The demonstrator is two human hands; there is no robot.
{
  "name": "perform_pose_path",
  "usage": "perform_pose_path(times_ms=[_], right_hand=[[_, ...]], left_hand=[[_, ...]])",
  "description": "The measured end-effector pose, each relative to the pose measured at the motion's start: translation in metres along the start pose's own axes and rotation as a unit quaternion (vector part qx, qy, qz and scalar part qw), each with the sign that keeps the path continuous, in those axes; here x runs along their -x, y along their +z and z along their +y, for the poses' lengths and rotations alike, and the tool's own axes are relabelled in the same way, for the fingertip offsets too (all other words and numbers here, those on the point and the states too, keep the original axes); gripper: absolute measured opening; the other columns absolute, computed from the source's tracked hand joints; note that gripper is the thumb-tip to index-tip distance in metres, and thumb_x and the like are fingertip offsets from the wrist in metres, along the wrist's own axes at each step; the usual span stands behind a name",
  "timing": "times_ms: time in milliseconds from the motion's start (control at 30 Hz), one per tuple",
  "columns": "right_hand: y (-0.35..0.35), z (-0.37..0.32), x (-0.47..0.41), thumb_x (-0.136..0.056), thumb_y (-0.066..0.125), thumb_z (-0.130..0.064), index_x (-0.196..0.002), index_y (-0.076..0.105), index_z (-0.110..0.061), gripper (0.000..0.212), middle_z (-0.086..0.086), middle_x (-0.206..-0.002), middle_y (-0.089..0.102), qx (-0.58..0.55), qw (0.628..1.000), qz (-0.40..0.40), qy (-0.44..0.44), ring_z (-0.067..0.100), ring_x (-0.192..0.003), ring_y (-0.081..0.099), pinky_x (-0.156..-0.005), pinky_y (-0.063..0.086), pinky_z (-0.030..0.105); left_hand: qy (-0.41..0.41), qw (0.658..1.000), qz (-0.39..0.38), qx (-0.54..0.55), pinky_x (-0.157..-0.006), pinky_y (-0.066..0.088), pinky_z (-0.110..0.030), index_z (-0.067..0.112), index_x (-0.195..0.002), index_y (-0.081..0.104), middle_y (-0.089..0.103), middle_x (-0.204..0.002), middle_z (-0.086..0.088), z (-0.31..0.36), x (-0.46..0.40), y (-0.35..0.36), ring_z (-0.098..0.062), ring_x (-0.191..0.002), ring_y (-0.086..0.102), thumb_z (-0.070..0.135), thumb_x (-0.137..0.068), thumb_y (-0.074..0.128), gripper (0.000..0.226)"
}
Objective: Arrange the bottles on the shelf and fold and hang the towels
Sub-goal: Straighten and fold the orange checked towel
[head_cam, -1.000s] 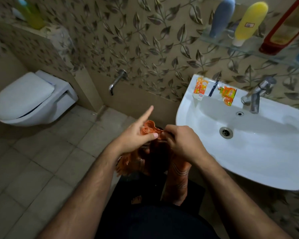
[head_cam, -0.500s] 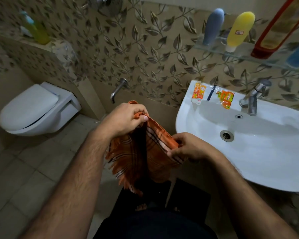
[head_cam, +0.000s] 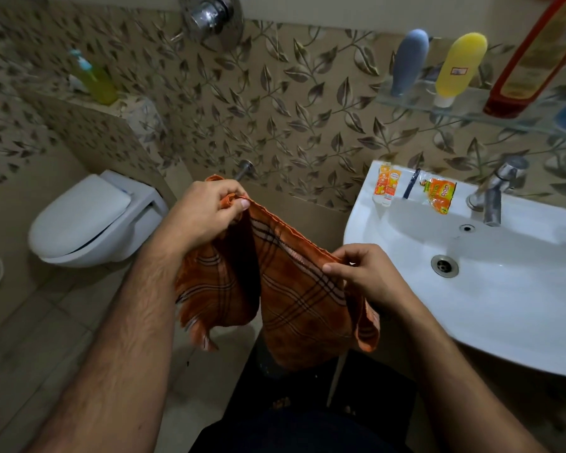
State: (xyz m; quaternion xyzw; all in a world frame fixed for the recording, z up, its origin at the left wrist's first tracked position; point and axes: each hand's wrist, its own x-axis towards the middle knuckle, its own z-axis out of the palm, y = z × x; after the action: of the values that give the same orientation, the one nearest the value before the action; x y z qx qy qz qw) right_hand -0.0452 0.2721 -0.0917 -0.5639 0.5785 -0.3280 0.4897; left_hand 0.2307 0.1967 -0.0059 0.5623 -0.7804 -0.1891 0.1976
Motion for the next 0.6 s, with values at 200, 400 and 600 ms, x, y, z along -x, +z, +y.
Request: perform_pose_path(times_ms=[200,400,600], right_hand=[[-0.001,0.003,0.009,-0.078,0.081,-0.029,-0.093,0.075,-0.022,0.018,-0.001,-0.089,0.075,0.042,0.998,-0.050,-0.004,0.012,-0.084,0.071,-0.080,0.060,0.037],[-0.007,0.006,0.014,-0.091,0.068,-0.023,-0.103,0.073,-0.026,0.013,-0.007,-0.097,0.073,0.142,0.985,-0.094,0.005,0.012,-0.094,0.068,-0.090,0.054,0.044],[-0.020,-0.003,0.018,-0.095,0.062,-0.025,-0.092,0.075,-0.019,0.014,-0.002,-0.085,0.074,0.176,0.983,-0.043,0.015,0.010,-0.081,0.069,-0.077,0.058,0.033]], left_hand=[[-0.027,0.999,0.031,0.002,-0.066,0.039,-0.026,0.036,-0.082,0.062,0.061,-0.080,0.014,-0.005,0.002,-0.001,-0.005,-0.078,0.056,0.028,-0.091,0.064,0.012],[-0.057,0.998,0.021,0.001,-0.075,0.040,-0.030,0.034,-0.084,0.063,0.064,-0.089,0.007,-0.014,0.002,0.005,-0.013,-0.088,0.058,0.030,-0.092,0.063,0.009],[-0.089,0.996,-0.009,0.008,-0.079,0.041,-0.031,0.032,-0.089,0.065,0.065,-0.096,0.006,-0.026,0.006,0.016,-0.012,-0.093,0.057,0.033,-0.093,0.062,0.005]])
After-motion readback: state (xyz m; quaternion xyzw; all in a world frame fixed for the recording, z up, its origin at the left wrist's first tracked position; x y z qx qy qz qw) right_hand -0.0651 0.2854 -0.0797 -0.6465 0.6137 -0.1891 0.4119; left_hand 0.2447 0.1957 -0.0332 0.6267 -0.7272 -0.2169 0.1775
